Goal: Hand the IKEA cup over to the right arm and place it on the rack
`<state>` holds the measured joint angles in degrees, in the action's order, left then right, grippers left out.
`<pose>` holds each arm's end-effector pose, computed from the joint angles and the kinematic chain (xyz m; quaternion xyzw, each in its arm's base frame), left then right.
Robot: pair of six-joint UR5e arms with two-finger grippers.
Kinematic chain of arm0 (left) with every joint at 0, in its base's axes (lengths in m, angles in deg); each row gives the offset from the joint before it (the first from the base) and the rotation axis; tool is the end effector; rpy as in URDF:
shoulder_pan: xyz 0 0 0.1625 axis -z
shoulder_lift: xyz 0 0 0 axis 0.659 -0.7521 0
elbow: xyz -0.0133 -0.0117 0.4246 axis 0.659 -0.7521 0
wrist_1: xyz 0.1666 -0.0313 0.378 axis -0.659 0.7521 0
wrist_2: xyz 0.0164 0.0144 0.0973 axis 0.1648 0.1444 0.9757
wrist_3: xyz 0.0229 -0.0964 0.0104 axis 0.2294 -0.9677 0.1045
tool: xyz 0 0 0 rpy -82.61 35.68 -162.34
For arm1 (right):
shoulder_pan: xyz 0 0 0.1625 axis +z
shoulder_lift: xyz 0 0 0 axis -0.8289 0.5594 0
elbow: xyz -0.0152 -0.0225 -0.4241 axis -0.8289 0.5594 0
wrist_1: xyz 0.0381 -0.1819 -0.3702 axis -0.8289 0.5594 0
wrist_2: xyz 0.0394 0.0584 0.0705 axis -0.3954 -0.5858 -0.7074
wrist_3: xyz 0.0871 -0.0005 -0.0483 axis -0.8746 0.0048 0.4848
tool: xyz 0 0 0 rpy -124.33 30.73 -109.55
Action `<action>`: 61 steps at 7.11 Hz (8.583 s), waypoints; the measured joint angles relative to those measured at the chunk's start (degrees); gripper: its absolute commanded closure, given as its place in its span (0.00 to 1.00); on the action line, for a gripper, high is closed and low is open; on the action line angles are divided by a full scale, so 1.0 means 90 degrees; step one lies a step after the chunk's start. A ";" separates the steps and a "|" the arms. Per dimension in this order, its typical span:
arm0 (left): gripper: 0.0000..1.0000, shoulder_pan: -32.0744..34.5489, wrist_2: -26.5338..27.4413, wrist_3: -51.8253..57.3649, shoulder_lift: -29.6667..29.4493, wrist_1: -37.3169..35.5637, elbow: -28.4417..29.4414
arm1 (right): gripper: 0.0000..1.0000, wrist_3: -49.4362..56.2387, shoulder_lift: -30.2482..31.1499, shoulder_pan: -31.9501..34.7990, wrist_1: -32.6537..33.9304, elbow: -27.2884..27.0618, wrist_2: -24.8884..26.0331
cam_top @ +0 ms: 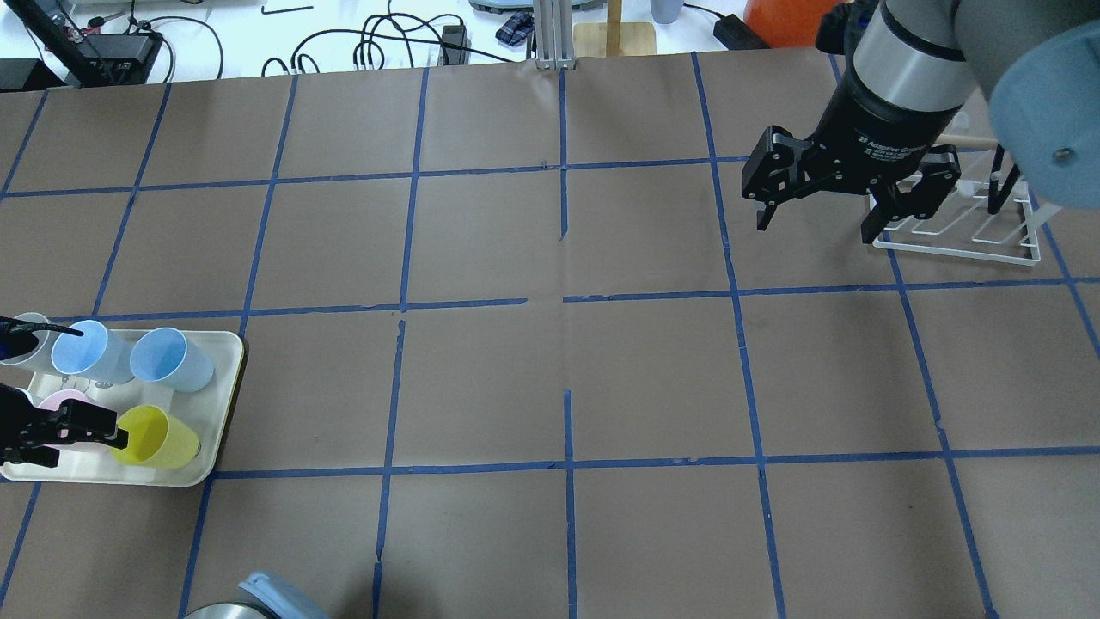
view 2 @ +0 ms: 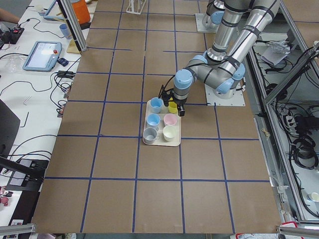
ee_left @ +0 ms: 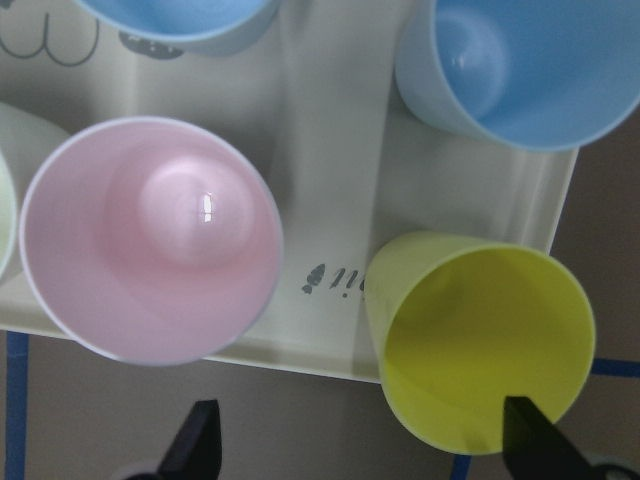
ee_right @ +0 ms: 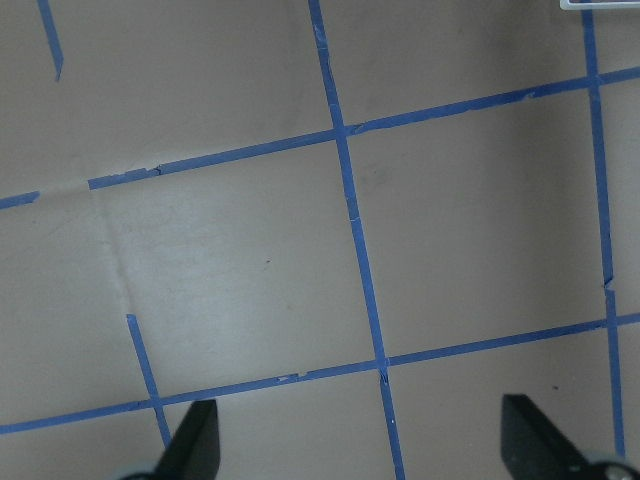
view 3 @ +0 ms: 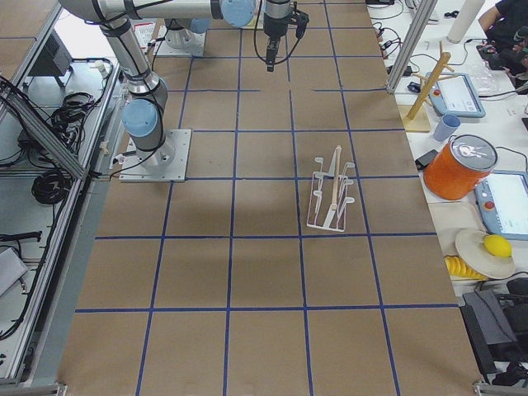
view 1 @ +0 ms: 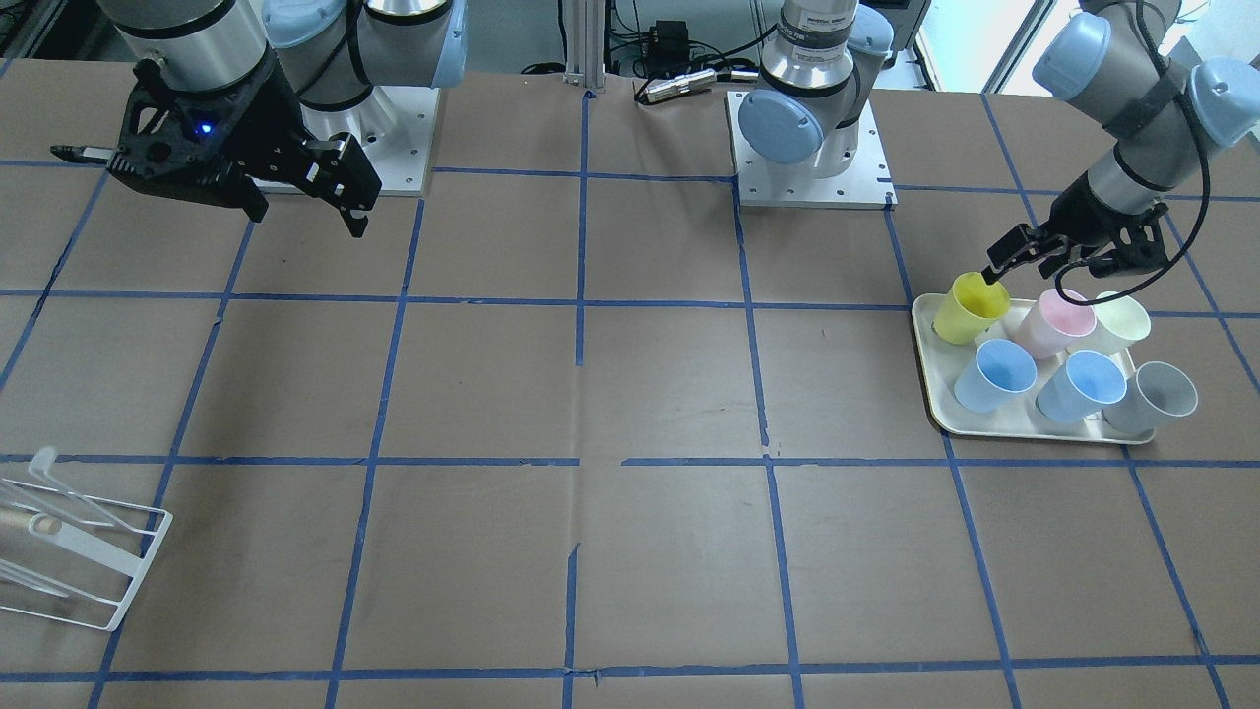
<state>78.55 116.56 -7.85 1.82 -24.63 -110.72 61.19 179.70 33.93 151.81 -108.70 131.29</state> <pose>0.2189 -0.3388 0.2540 0.1179 -0.9910 -0.0300 0.0550 0.1361 -0.4632 0.4853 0.0931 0.9953 0.0208 0.0158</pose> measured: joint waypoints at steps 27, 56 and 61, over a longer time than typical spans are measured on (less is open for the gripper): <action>1.00 0.0443 -0.0665 -0.0698 0.0558 0.1748 0.0560 | 0.00 -0.0147 -0.0037 -0.0291 -0.0251 -0.0061 -0.1558; 1.00 0.4538 -0.8084 -0.3518 -0.0118 0.3479 0.3308 | 0.00 -0.7067 -0.1117 -0.0215 0.0718 -0.0188 -0.9664; 1.00 0.4554 -0.8088 -0.3518 -0.0096 0.3470 0.3298 | 0.00 -0.7363 -0.1285 0.0095 0.0746 0.0025 -0.9656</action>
<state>119.54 43.77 -39.52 0.95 6.60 -81.03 -5.07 168.13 34.78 158.52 -108.47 44.38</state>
